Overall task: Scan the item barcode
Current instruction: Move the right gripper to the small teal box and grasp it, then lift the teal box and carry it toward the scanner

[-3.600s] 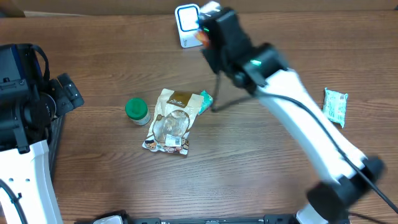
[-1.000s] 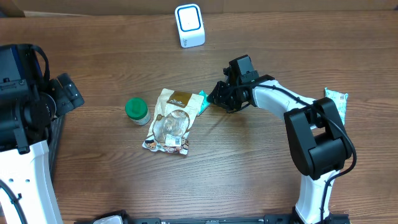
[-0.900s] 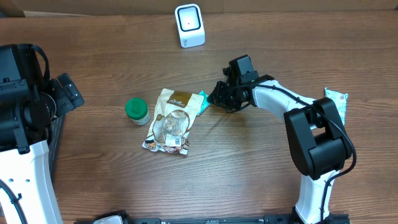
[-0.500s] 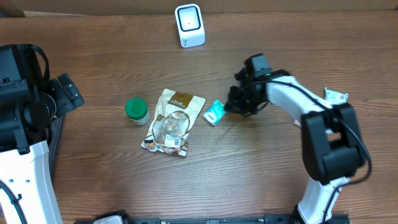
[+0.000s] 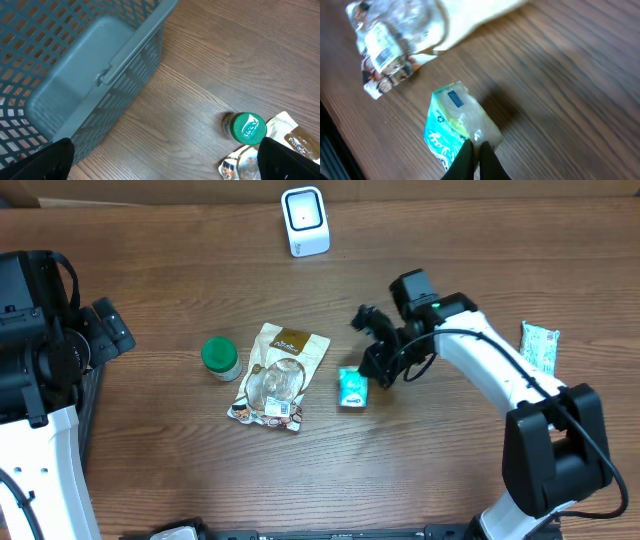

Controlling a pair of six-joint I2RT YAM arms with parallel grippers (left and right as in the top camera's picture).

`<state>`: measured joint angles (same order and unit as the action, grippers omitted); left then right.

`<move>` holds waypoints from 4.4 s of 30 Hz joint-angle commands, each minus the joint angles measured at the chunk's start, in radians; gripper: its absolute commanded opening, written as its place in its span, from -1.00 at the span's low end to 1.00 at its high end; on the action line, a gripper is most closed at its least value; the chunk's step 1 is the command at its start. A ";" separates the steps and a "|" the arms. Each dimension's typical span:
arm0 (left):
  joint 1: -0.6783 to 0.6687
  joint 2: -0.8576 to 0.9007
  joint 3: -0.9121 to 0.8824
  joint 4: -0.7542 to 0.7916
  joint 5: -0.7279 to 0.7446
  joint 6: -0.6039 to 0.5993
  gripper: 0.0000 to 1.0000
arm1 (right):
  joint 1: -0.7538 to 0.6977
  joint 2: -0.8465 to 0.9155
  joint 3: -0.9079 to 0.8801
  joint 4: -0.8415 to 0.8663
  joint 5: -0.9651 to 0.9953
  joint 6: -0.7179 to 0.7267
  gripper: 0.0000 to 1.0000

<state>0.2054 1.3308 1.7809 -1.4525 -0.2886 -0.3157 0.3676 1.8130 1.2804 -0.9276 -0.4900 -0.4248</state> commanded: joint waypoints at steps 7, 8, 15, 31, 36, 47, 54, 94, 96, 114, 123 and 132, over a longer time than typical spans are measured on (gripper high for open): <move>0.005 -0.009 0.006 -0.002 -0.006 -0.018 1.00 | 0.052 -0.003 -0.011 0.051 -0.014 -0.214 -0.67; 0.005 -0.009 0.006 -0.002 -0.006 -0.018 0.99 | 0.052 -0.004 -0.011 0.055 -0.013 -0.156 0.19; 0.005 -0.009 0.006 -0.002 -0.006 -0.018 0.99 | 0.005 -0.004 -0.010 0.018 -0.009 0.392 1.00; 0.005 -0.009 0.006 -0.002 -0.006 -0.018 0.99 | -0.019 -0.004 -0.208 0.188 -0.059 0.713 -0.14; 0.005 -0.009 0.006 -0.002 -0.006 -0.018 0.99 | 0.016 -0.004 -0.294 0.338 -0.070 0.710 -0.14; 0.005 -0.009 0.006 -0.002 -0.006 -0.018 1.00 | 0.046 -0.003 -0.333 0.440 -0.069 0.761 -0.92; 0.005 -0.009 0.006 -0.002 -0.006 -0.018 0.99 | 0.015 -0.040 -0.305 0.440 -0.262 0.768 -0.92; 0.005 -0.009 0.006 -0.002 -0.006 -0.018 0.99 | -0.309 -0.246 -0.266 1.295 -1.055 1.609 -0.92; 0.005 -0.009 0.006 -0.002 -0.006 -0.018 0.99 | -0.269 -0.246 -0.266 1.255 -1.028 1.529 -0.92; 0.005 -0.009 0.006 -0.002 -0.006 -0.018 1.00 | 0.100 -0.245 0.212 -0.002 0.499 0.911 -0.92; 0.005 -0.009 0.006 -0.002 -0.006 -0.018 0.99 | 0.174 -0.131 0.365 0.369 0.933 0.619 -0.92; 0.005 -0.009 0.006 -0.002 -0.006 -0.018 0.99 | 0.175 0.261 0.365 1.008 0.956 -0.016 -0.92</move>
<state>0.2054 1.3308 1.7802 -1.4536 -0.2886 -0.3157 0.5385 1.9694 1.6428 -0.0006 0.4374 -0.1528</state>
